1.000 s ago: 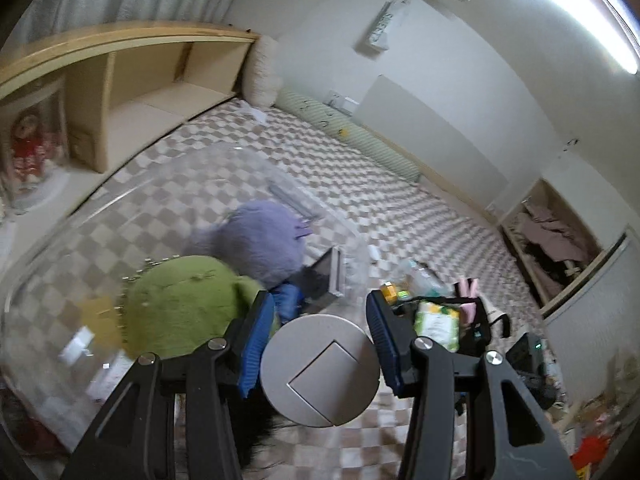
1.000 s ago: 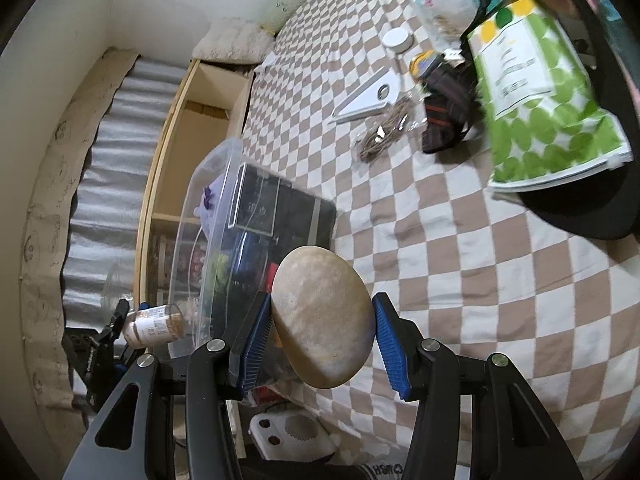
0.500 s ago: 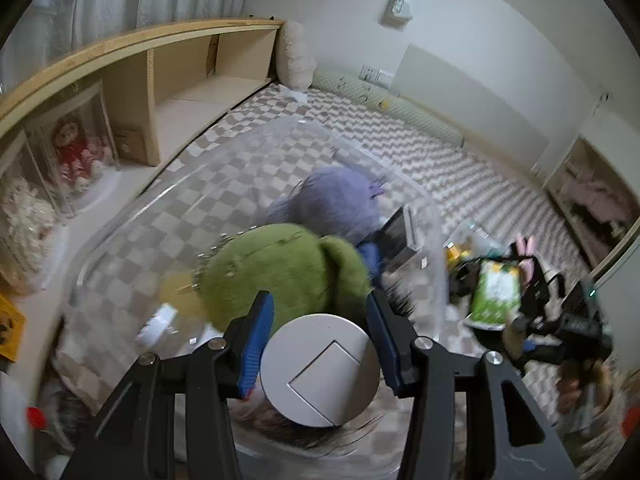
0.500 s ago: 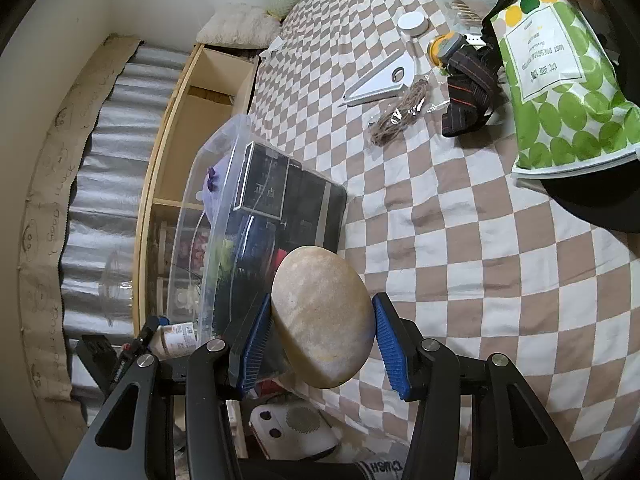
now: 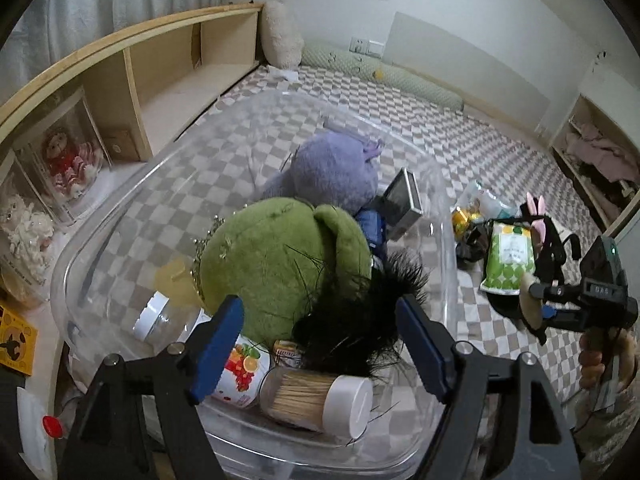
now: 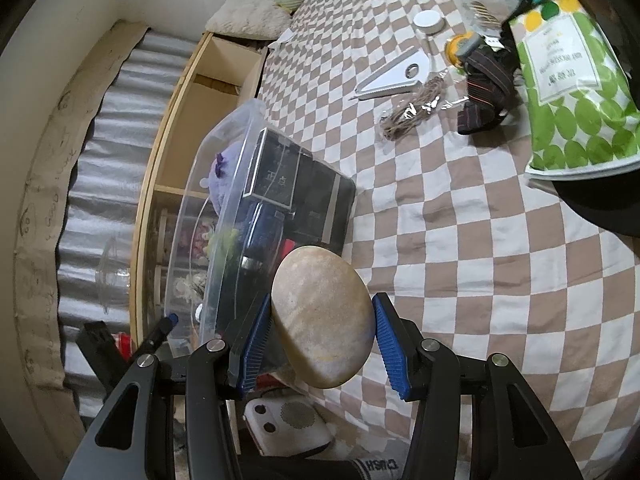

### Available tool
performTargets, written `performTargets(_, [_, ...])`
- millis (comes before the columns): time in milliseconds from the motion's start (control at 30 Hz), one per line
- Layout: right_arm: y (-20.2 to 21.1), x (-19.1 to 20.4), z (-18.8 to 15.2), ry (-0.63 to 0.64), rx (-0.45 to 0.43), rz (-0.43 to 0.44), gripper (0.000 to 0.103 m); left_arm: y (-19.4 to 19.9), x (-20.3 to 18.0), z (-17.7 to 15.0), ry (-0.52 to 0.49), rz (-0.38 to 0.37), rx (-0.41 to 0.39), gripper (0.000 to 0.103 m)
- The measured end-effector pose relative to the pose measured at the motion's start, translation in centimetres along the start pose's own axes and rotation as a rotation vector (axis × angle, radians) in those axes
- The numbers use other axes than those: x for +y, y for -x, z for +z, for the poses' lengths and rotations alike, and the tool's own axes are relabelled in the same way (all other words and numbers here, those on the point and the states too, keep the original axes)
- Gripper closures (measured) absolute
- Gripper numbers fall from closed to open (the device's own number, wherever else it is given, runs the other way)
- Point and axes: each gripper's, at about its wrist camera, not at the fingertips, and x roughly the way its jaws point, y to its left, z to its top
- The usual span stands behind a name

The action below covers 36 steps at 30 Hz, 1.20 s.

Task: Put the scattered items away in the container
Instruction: 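Carry the toothpick jar with the left gripper and stone with the right toward the box, then release the toothpick jar into the box with the left gripper while the right drops the stone in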

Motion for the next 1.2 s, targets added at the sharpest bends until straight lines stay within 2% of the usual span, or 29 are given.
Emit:
performTargets(133, [-0.1, 2.1, -0.4, 0.079, -0.001, -0.010, 0.051, 0.2, 0.5, 0.3, 0.026, 0.005, -0.023, 0.025])
performTargets(367, [-0.4, 8.9, -2.2, 0.257, 0.011, 0.078, 0.051, 1.9, 1.5, 0.4, 0.080, -0.009, -0.103, 0.025])
performTargets(500, [-2.5, 12.2, -3.3, 0.323, 0.045, 0.109, 0.051, 3.5, 2.3, 0.4, 0.097, 0.010, -0.171, 0.024])
performTargets(633, [-5.3, 14.9, -4.5, 0.388, 0.088, 0.100, 0.051, 4.6, 3.2, 0.3, 0.112, 0.030, -0.218, 0.022])
performTargets(733, [-7.7, 16.9, -5.3, 0.434, 0.112, 0.076, 0.051, 5.0, 4.0, 0.1, 0.127, 0.028, -0.231, 0.020])
performTargets(900, [-12.1, 20.2, -6.3, 0.549, 0.145, -0.013, 0.051, 5.4, 5.0, 0.0, 0.143, 0.029, -0.245, 0.020])
performTargets(1200, [-17.4, 22.6, -6.1, 0.687, 0.207, -0.176, 0.051, 6.1, 7.0, -0.3, 0.198, 0.028, -0.263, 0.020])
